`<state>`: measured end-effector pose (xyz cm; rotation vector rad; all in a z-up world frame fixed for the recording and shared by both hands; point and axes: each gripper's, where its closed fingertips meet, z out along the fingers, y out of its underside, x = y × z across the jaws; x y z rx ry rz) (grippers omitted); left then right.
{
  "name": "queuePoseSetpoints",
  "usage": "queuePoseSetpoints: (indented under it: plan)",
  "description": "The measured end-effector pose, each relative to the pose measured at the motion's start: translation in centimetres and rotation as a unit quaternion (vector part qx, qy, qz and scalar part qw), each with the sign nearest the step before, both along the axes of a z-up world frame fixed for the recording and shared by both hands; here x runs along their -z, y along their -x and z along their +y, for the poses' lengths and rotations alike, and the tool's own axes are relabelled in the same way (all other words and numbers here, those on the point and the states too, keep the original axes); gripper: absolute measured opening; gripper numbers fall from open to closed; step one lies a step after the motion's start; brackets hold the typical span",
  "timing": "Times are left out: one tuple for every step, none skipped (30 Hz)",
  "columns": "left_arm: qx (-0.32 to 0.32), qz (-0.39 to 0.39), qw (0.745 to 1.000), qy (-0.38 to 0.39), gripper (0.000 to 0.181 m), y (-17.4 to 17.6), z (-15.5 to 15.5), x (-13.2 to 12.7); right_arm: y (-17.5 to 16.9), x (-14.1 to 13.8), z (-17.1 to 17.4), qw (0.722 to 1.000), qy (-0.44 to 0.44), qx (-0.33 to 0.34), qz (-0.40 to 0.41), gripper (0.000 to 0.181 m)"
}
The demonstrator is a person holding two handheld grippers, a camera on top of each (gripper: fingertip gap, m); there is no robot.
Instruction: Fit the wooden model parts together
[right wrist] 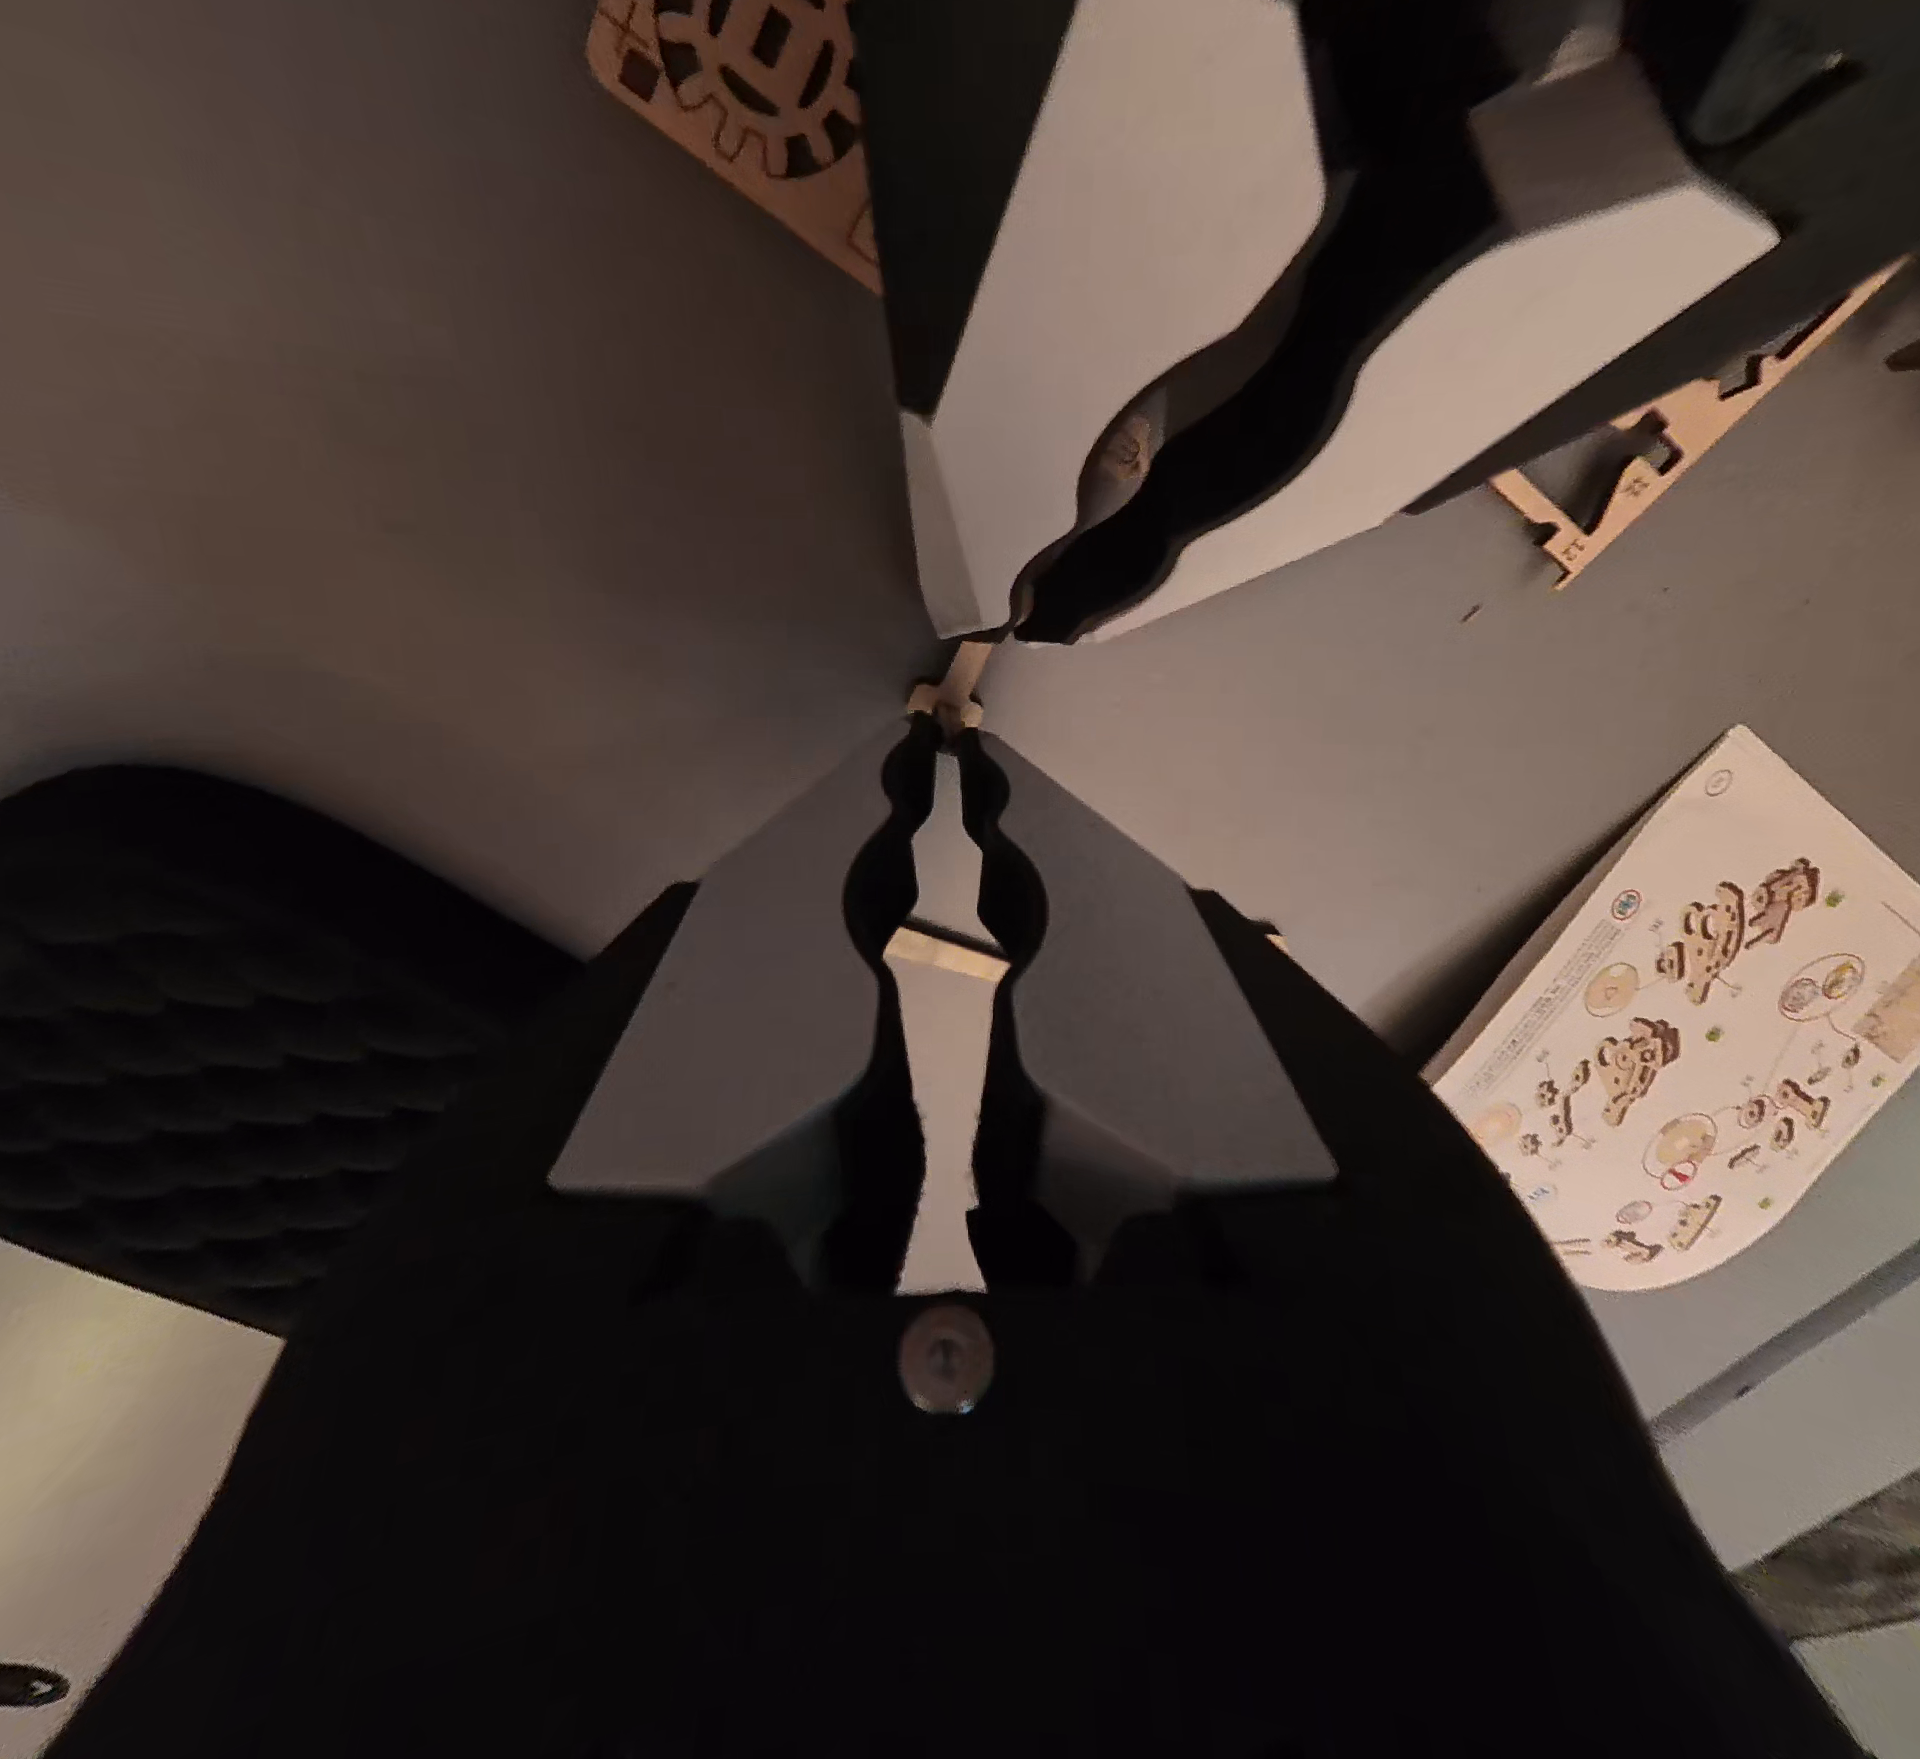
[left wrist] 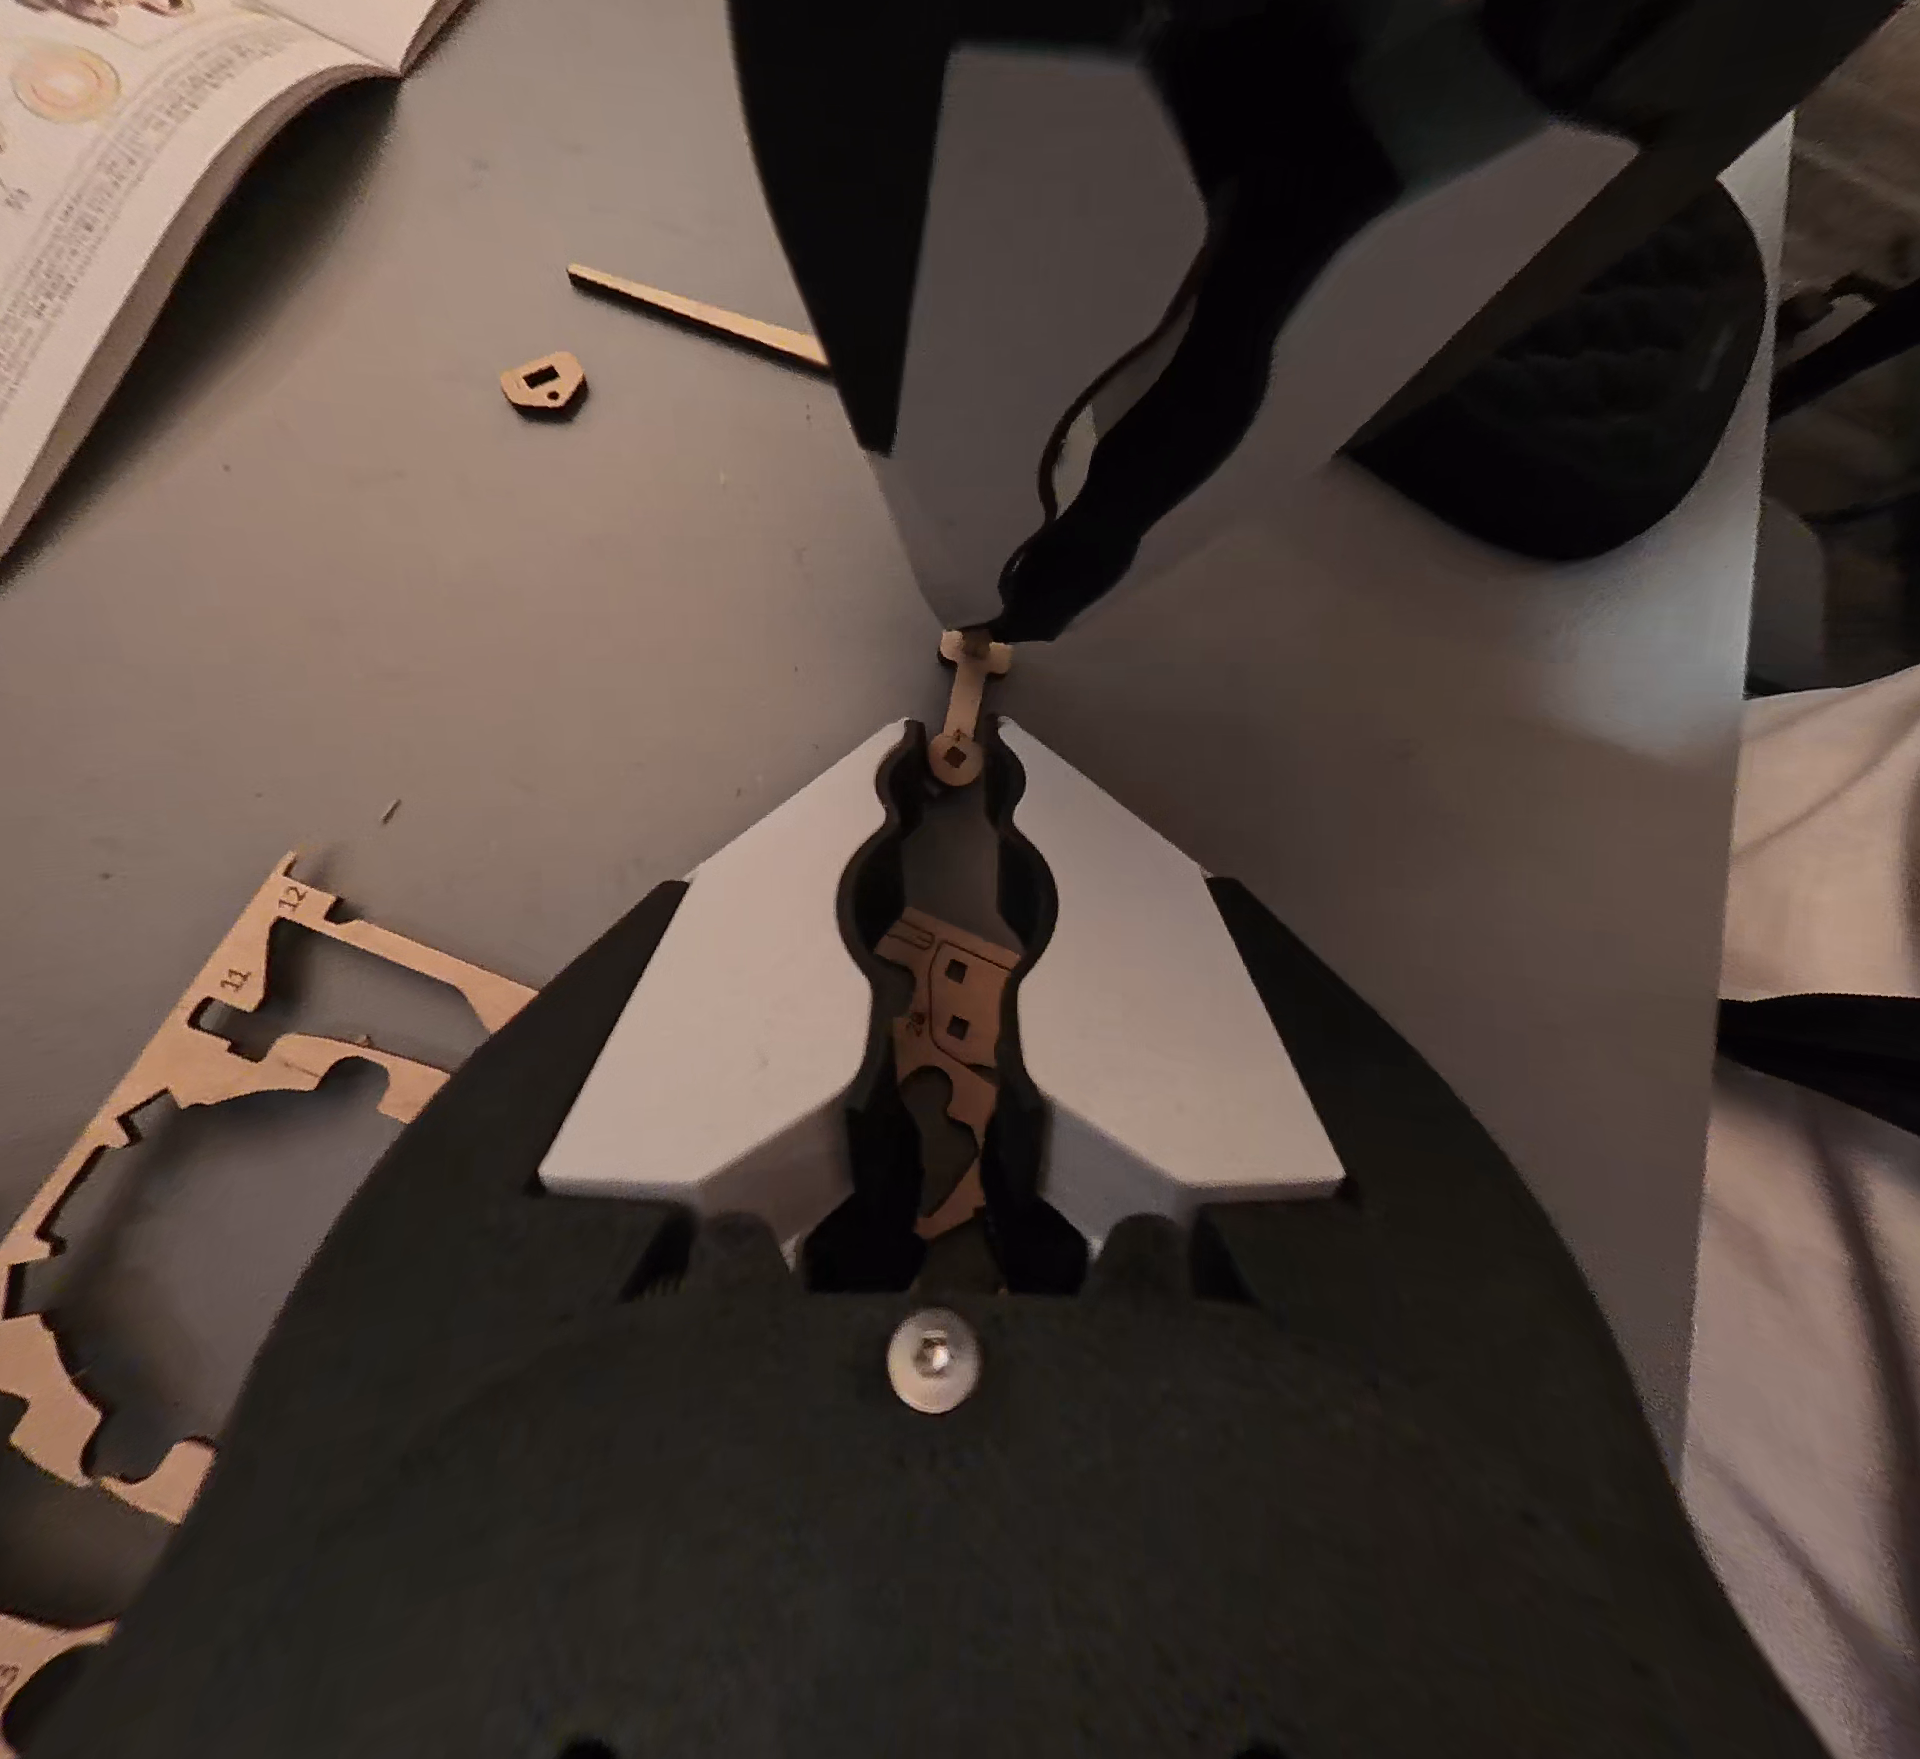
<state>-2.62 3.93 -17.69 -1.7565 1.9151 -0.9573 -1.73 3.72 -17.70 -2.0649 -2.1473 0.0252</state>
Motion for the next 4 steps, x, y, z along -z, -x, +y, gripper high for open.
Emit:
queuePoseSetpoints:
  plan:
    - [0.000, 0.000, 1.000, -0.005, 0.010, 0.00, 0.00, 0.01, 0.00, -0.01, 0.00, 1.000, -0.005, -0.002, -0.002, 0.003]
    - [0.000, 0.000, 1.000, -0.003, 0.010, 0.01, -0.08, -0.01, -0.01, -0.02, 0.01, 1.000, -0.008, -0.002, -0.002, 0.003]
    - [0.001, 0.000, 1.000, 0.009, 0.016, 0.04, -0.31, -0.11, -0.01, -0.02, 0.01, 1.000, -0.010, 0.000, 0.000, 0.003]
    - [0.000, 0.001, 1.000, 0.022, 0.018, 0.06, -0.42, -0.17, 0.00, -0.03, 0.01, 1.000, -0.011, 0.002, 0.002, 0.003]
